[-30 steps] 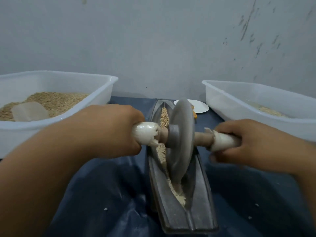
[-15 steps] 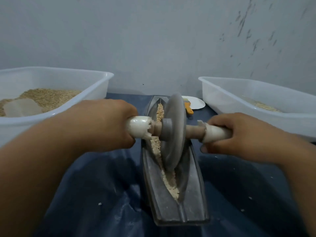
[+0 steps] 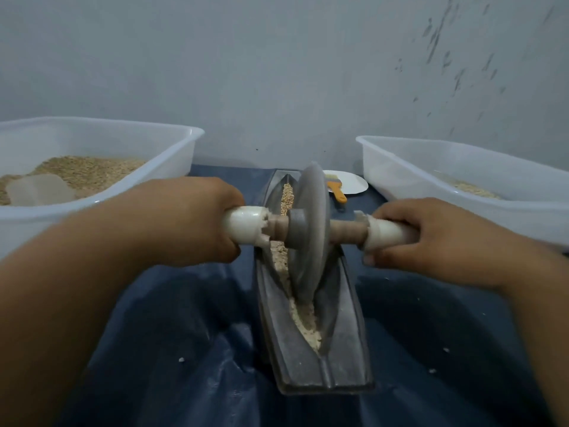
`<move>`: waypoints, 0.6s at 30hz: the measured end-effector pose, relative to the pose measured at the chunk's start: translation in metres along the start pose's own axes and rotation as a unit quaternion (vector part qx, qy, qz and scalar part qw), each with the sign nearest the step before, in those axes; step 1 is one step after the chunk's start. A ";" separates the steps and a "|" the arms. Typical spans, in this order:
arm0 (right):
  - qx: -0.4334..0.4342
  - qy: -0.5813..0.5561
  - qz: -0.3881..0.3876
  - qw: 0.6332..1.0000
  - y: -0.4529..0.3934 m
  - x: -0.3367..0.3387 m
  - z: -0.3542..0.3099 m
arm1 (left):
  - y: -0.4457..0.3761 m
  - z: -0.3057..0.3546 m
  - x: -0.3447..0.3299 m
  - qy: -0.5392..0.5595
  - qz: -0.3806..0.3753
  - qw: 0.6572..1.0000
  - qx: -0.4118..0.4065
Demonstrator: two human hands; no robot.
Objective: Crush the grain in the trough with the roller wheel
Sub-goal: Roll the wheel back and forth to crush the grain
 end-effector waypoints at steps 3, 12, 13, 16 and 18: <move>0.014 0.047 0.118 0.992 -0.008 0.001 -0.009 | -0.008 -0.001 0.001 -0.054 0.076 0.996 0.011; -0.013 0.022 -0.090 0.996 0.018 -0.003 0.000 | 0.006 0.011 0.003 -0.004 -0.039 0.999 -0.034; -0.012 0.022 -0.080 0.996 0.016 -0.003 0.000 | 0.006 0.010 0.004 -0.014 -0.022 0.999 -0.033; -0.022 0.055 0.008 0.998 -0.001 -0.001 -0.002 | -0.003 0.002 -0.001 -0.022 0.013 1.000 -0.004; -0.030 0.110 0.064 0.991 -0.015 0.001 -0.009 | -0.015 -0.004 -0.008 -0.023 -0.009 1.000 0.014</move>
Point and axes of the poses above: each hand's wrist, its own y-axis away from the middle knuckle, its own x-axis out of the back of the hand, z = x × y, the point moved 9 cm from there along -y, towards the middle knuckle, and after that the axes turned 11 degrees about -x, right-handed, at the moved point
